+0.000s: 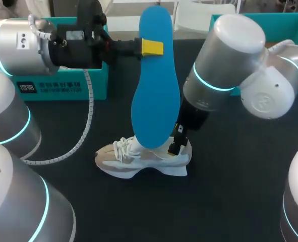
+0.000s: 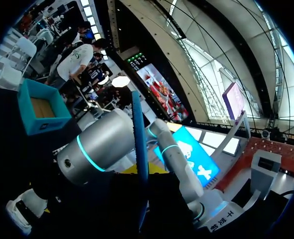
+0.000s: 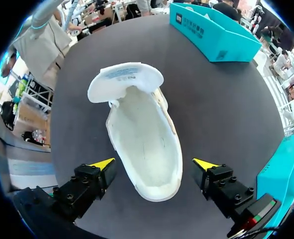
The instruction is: Take the shoe out of the shoebox, open the shoe tongue, remove and reinsert the insole, then place the shoe into the shoebox
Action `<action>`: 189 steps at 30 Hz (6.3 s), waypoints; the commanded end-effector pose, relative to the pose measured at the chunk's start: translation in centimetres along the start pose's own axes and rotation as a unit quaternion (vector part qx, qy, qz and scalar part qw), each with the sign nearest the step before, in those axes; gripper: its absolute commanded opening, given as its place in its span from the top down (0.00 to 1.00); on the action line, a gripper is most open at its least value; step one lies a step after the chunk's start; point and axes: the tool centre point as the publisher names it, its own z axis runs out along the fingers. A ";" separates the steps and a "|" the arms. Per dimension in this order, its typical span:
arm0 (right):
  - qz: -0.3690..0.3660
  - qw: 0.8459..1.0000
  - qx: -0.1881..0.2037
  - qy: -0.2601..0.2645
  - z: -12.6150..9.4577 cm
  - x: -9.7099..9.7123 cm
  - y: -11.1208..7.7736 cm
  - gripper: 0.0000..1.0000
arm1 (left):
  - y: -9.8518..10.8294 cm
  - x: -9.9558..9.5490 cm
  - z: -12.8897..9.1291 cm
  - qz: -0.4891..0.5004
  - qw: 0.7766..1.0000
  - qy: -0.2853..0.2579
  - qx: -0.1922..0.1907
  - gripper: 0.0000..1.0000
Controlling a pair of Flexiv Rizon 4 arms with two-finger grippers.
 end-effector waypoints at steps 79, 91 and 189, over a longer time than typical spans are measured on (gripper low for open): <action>0.387 0.918 -0.082 0.031 3.2 1.3 3.7 1.00 | 0.0 -0.1 0.2 0.000 1.000 0.000 0.001 1.00; 0.484 0.868 -0.112 0.016 4.7 1.0 3.6 1.00 | 0.0 -0.1 0.2 0.000 1.000 0.000 0.001 1.00; 0.585 0.772 -0.195 0.155 1.1 5.0 -1.0 0.00 | 0.0 -0.1 0.2 0.000 1.000 0.000 0.001 1.00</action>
